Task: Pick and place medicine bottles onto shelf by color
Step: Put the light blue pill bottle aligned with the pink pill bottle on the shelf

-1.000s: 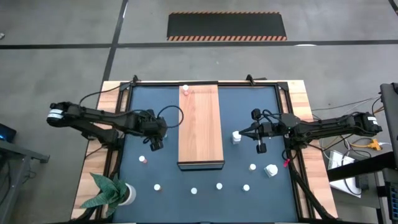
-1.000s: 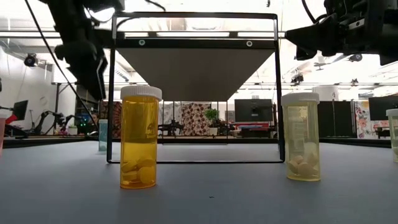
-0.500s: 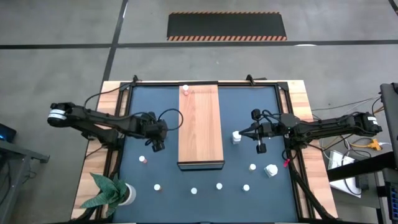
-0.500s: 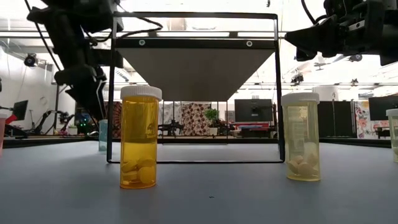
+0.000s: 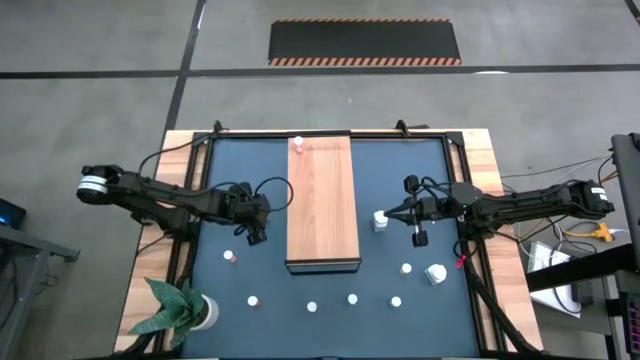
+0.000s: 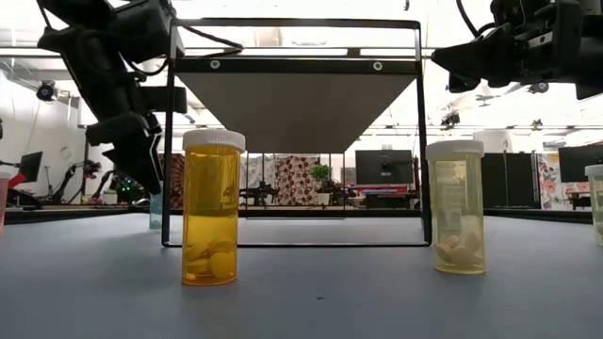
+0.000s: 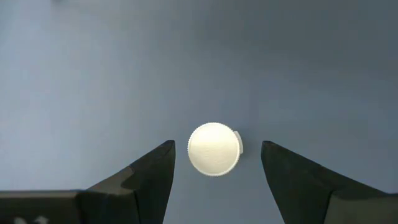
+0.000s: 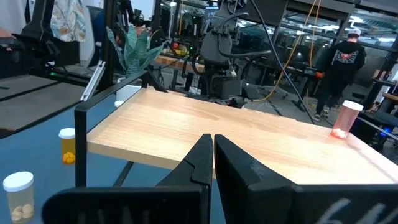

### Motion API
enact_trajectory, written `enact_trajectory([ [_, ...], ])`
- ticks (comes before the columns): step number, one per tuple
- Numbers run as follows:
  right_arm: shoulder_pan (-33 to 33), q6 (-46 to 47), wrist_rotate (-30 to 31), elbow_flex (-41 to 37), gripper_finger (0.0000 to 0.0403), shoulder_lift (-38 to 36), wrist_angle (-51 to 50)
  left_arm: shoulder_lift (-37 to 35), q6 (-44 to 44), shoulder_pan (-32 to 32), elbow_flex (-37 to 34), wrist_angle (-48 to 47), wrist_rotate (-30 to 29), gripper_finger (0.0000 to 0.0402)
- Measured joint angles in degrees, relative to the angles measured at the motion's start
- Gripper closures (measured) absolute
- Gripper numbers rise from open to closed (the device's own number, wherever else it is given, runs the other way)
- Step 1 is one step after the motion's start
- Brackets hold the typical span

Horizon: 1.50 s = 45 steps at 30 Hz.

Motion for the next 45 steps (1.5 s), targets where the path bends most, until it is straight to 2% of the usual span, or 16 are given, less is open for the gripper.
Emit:
enact_trajectory([
  [14,0.0,0.0,0.0,0.0,0.0394,0.0,0.0,0.0,0.0,0.0,-0.1,0.6,0.7,0.0278],
  [23,0.0,0.0,0.0,0.0,0.0394,0.0,0.0,-0.1,-1.1,0.0,1.4,-0.6,3.2,0.0294],
  [28,0.0,-0.1,0.0,0.0,0.0394,0.0,0.0,-0.4,-2.3,0.0,8.8,-7.9,5.4,0.0295],
  [37,0.0,-1.5,0.0,0.0,0.0394,0.0,0.0,-0.3,-4.8,0.0,32.2,-33.0,4.6,0.0296],
  [41,0.0,-2.1,0.0,0.0,0.0394,0.0,0.0,0.0,-5.7,0.0,40.8,-32.5,2.2,0.0296],
  [45,0.0,-2.3,0.0,0.0,0.0394,0.0,0.0,3.2,-5.0,0.0,45.9,-25.9,1.9,0.0296],
])
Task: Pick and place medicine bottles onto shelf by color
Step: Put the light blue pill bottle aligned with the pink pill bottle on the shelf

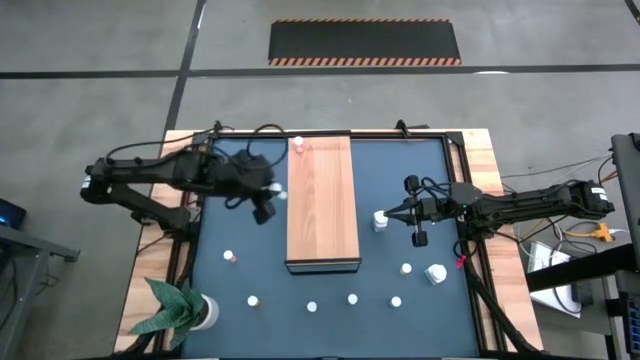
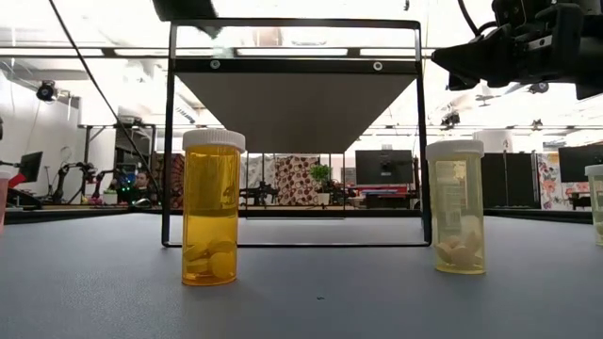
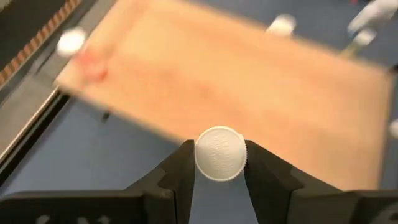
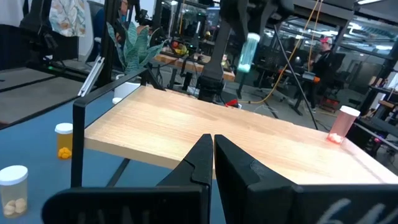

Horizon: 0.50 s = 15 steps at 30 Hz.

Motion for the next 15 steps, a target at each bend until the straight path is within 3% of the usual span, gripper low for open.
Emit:
enact_trajectory([
  [6,0.0,0.0,0.0,0.0,0.0394,0.0,0.2,9.4,7.7,0.4,4.4,9.6,0.0,0.0296],
  [15,0.0,0.0,0.0,0.4,0.0394,0.0,-0.2,21.1,8.5,4.3,9.5,8.5,0.1,0.0296],
])
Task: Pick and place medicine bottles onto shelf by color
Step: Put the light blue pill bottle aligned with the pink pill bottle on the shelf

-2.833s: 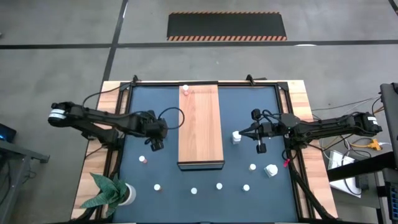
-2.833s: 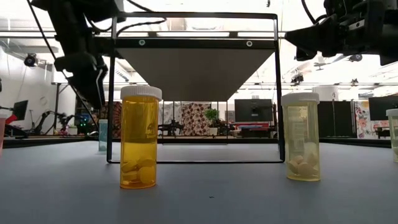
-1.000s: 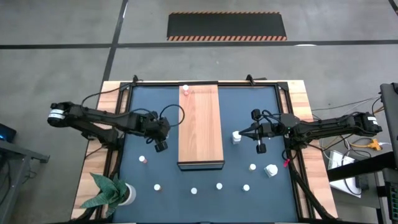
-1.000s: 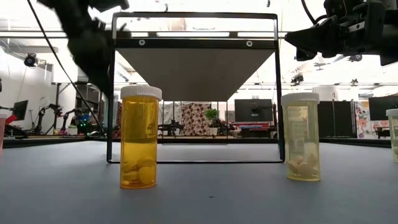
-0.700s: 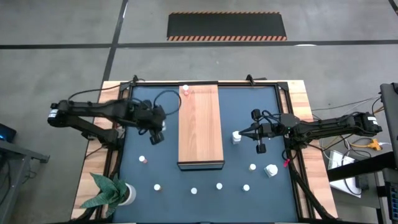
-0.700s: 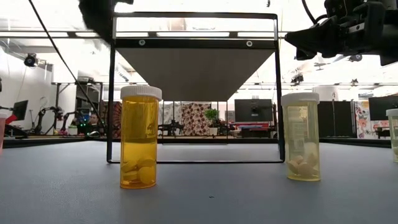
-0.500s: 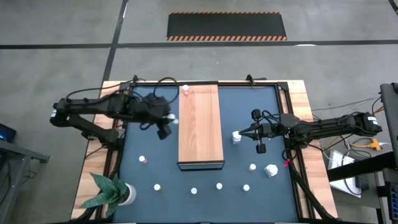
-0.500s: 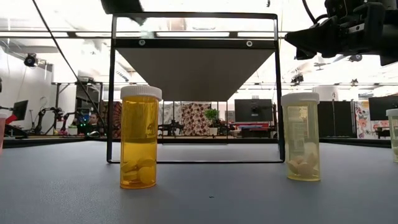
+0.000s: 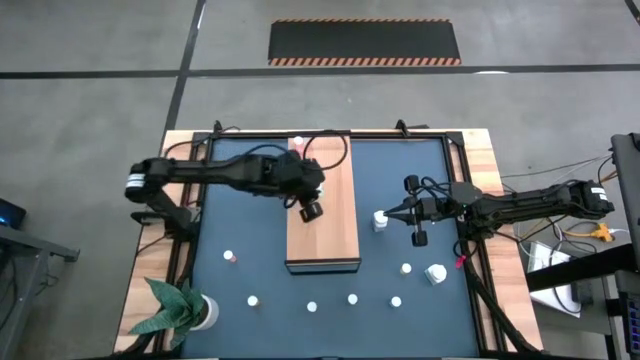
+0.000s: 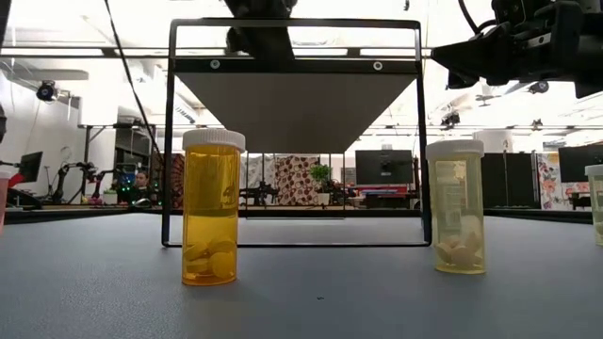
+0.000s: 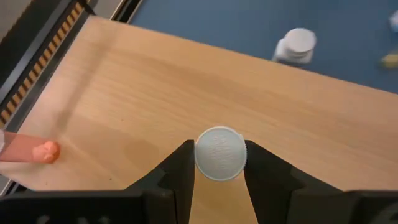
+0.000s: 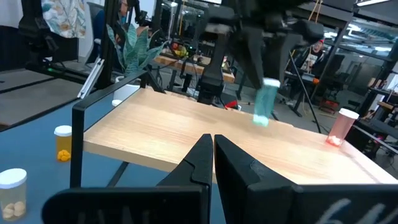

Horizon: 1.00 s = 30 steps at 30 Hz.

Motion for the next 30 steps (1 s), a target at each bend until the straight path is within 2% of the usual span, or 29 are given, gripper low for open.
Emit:
enact_trajectory([
  [10,0.0,0.0,0.0,0.0,0.0394,0.0,-0.3,1.1,-0.4,2.1,-0.5,0.0,2.2,0.0292],
  [14,0.0,-0.1,0.0,0.0,0.0394,0.0,-0.3,1.1,-0.5,2.3,-0.7,0.0,4.2,0.0268],
  [22,0.0,-0.3,0.0,0.0,0.0394,0.0,-0.3,1.1,0.0,2.4,-1.3,0.0,4.3,0.0209],
  [30,0.0,-0.8,0.0,0.0,0.0394,0.0,-0.4,-3.5,2.0,1.2,-1.7,-0.5,4.7,0.0194],
])
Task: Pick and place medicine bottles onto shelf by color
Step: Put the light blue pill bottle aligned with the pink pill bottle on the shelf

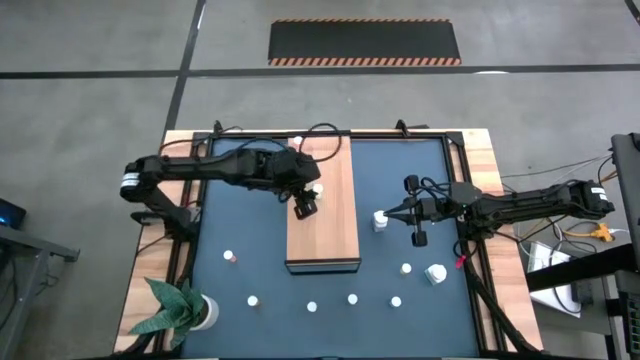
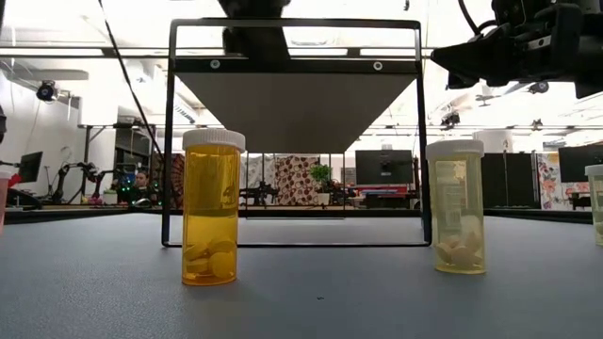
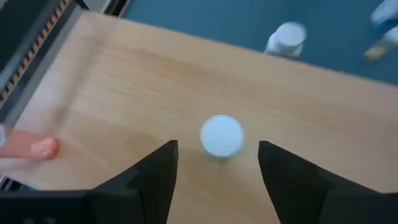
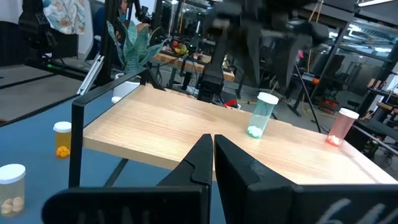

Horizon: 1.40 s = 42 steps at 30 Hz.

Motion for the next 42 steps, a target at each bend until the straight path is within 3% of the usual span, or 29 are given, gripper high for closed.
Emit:
enact_trajectory([
  [3,0.0,-0.6,0.0,0.0,0.0394,0.0,-0.3,-2.6,-0.9,-3.0,-2.0,1.7,-0.8,0.0194],
  [9,0.0,-0.1,0.0,0.0,0.0394,0.0,-1.6,-6.6,-0.5,-13.6,-10.7,11.2,-9.4,0.0194],
  [15,0.7,8.9,-0.6,0.2,0.0394,0.0,-2.4,-7.7,-0.2,-21.0,-18.5,16.8,-11.0,0.0199],
  [20,3.0,13.0,-0.4,4.0,0.0394,2.3,-2.5,-8.5,9.1,-25.0,-23.7,24.5,-11.2,0.0218],
  [27,5.1,11.9,1.5,15.7,0.0394,12.6,-3.4,-12.8,27.3,-27.2,-30.5,37.6,-10.9,0.0253],
  [31,5.0,11.8,1.5,21.9,0.0394,18.9,-5.9,-17.9,29.3,-27.1,-35.5,41.1,-11.1,0.0272],
  [42,5.0,13.0,4.4,35.5,0.0394,32.9,-13.3,-33.2,36.8,-27.0,-51.8,62.4,-11.1,0.0312],
])
